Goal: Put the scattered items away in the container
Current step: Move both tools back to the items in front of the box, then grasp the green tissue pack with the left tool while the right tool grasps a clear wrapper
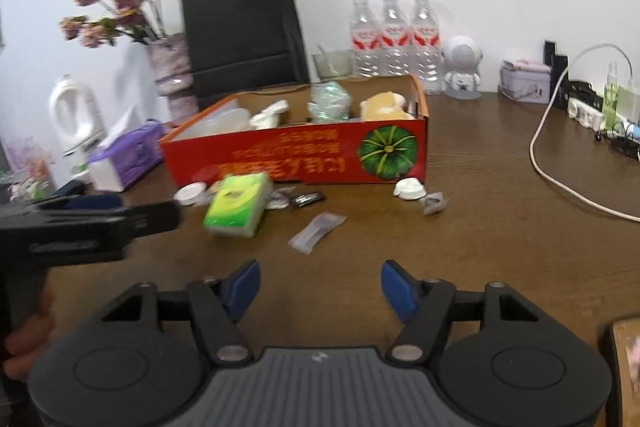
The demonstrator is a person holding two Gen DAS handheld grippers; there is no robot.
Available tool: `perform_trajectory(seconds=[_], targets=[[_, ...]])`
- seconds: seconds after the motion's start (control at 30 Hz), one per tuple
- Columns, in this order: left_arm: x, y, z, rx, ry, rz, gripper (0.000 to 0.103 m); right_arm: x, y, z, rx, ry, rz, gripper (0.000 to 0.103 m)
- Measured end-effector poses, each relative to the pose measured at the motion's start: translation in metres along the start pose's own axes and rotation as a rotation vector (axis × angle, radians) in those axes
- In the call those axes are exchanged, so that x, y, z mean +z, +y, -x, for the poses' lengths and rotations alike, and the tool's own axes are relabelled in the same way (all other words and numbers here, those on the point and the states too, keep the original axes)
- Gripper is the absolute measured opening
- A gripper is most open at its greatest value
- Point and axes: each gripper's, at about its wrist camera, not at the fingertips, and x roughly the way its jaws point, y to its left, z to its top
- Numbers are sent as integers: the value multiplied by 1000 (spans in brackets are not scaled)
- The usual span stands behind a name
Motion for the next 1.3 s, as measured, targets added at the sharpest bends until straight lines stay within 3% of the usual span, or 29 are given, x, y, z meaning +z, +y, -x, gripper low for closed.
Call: perform_trajectory(seconds=[0.07, 0.13, 0.2, 0.3, 0.43, 0.5, 0.53, 0.6, 0.67, 0.73, 0.8, 0.87, 0.97, 1.07, 1.1, 1.17, 1.3], targets=[[9, -8, -31, 25, 38, -41, 90, 8, -4, -13, 15, 11, -26, 61], [12, -10, -56, 58, 67, -59, 77, 13, -4, -25, 7, 33, -30, 60], [11, 0, -70, 27, 98, 8, 53, 17, -2, -34, 7, 46, -18, 57], [4, 20, -70, -47, 93, 131, 44, 21, 6, -50, 10, 70, 11, 53], [1, 25, -59, -35, 57, 108, 34, 28, 15, -77, -6, 92, 15, 52], [2, 29, -54, -49, 49, 123, 13, 31, 18, -87, -14, 91, 0, 46], [3, 32, -51, -50, 47, 129, 8, 32, 20, -90, -22, 87, 4, 40], [4, 35, -48, -31, 37, 129, 7, 33, 27, -96, -55, 87, 39, 18], [3, 37, -47, -30, 39, 121, 7, 31, 36, -99, -91, 80, 97, 18], [3, 36, -46, -33, 39, 118, 15, 27, 43, -98, -112, 68, 156, 16], [3, 33, -44, -36, 36, 99, 46, 25, 45, -95, -114, 68, 178, 14], [2, 30, -43, -64, 26, 84, 61, 26, 42, -90, -108, 63, 159, 14], [1, 23, -50, -116, 49, 64, 70, 26, 31, -72, -99, 8, 113, 14], [0, 12, -64, -102, 104, 38, 68, 28, 19, -51, -91, -34, 86, 14], [-2, 8, -68, -98, 125, 24, 56, 27, 16, -45, -94, -41, 78, 14], [-5, 3, -71, -68, 130, -10, 47, 23, 9, -37, -96, -36, 60, 14], [-6, 3, -68, -67, 136, -2, 45, 12, -2, -23, -98, -24, 33, 14]])
